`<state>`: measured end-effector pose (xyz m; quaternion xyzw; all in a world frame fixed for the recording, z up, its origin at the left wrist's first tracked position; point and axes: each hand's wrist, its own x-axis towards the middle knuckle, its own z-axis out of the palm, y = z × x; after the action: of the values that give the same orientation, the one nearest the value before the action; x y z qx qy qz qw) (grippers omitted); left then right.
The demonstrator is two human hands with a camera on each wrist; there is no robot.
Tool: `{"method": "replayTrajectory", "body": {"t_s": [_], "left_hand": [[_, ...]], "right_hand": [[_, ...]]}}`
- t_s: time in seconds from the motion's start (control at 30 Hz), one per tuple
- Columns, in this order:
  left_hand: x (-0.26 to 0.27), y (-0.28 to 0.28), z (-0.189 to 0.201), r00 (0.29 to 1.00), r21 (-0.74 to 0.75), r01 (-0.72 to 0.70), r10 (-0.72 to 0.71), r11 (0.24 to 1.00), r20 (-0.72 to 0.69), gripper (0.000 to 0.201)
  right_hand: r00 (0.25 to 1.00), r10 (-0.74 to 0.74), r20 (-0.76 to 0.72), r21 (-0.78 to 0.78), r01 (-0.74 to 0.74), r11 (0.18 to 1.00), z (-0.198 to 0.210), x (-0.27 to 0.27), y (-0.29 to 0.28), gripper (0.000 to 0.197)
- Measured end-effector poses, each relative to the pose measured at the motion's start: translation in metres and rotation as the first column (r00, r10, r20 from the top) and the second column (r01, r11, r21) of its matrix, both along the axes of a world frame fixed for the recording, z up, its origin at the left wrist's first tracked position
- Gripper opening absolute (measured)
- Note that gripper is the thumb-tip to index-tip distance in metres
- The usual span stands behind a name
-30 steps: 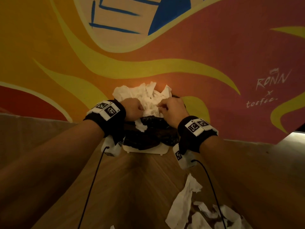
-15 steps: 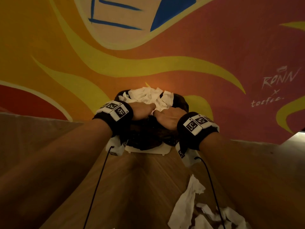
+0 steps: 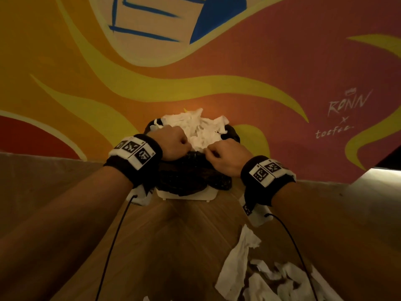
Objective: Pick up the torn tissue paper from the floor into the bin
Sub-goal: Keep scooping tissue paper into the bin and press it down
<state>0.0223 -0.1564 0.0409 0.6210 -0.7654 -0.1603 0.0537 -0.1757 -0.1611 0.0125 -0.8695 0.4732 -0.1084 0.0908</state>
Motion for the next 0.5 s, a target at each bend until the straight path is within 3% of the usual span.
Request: {"method": "replayTrajectory", "body": {"t_s": [0.13, 0.2, 0.27, 0.37, 0.43, 0.5], "left_hand": [[-0.005, 0.021, 0.014, 0.991, -0.354, -0.117, 0.134, 0.928, 0.024, 0.036], [-0.012, 0.031, 0.024, 0.98, -0.482, -0.197, 0.17, 0.853, -0.101, 0.032], [-0.024, 0.041, 0.032, 0.971, -0.539, -0.208, 0.109, 0.816, -0.211, 0.031], [-0.056, 0.06, 0.029, 0.967, -0.513, -0.098, -0.039, 0.852, -0.25, 0.031], [-0.084, 0.075, 0.017, 0.975, -0.421, 0.044, -0.13, 0.906, -0.178, 0.03], [-0.113, 0.092, -0.003, 0.973, -0.259, 0.204, -0.224, 0.944, -0.051, 0.029]], "right_hand": [[0.995, 0.084, -0.06, -0.112, -0.09, 0.99, 0.013, -0.015, 0.022, 0.028], [0.996, 0.091, -0.027, -0.119, -0.093, 0.988, 0.027, -0.024, 0.035, 0.029], [0.997, 0.072, 0.023, -0.087, -0.069, 0.994, 0.04, -0.036, 0.051, 0.028], [0.999, 0.013, 0.04, 0.014, -0.013, 1.0, 0.047, -0.07, 0.085, 0.025], [1.0, -0.024, -0.006, 0.089, 0.024, 0.996, 0.045, -0.102, 0.109, 0.023], [0.985, -0.095, -0.142, 0.216, 0.124, 0.968, 0.036, -0.139, 0.127, 0.023]]}}
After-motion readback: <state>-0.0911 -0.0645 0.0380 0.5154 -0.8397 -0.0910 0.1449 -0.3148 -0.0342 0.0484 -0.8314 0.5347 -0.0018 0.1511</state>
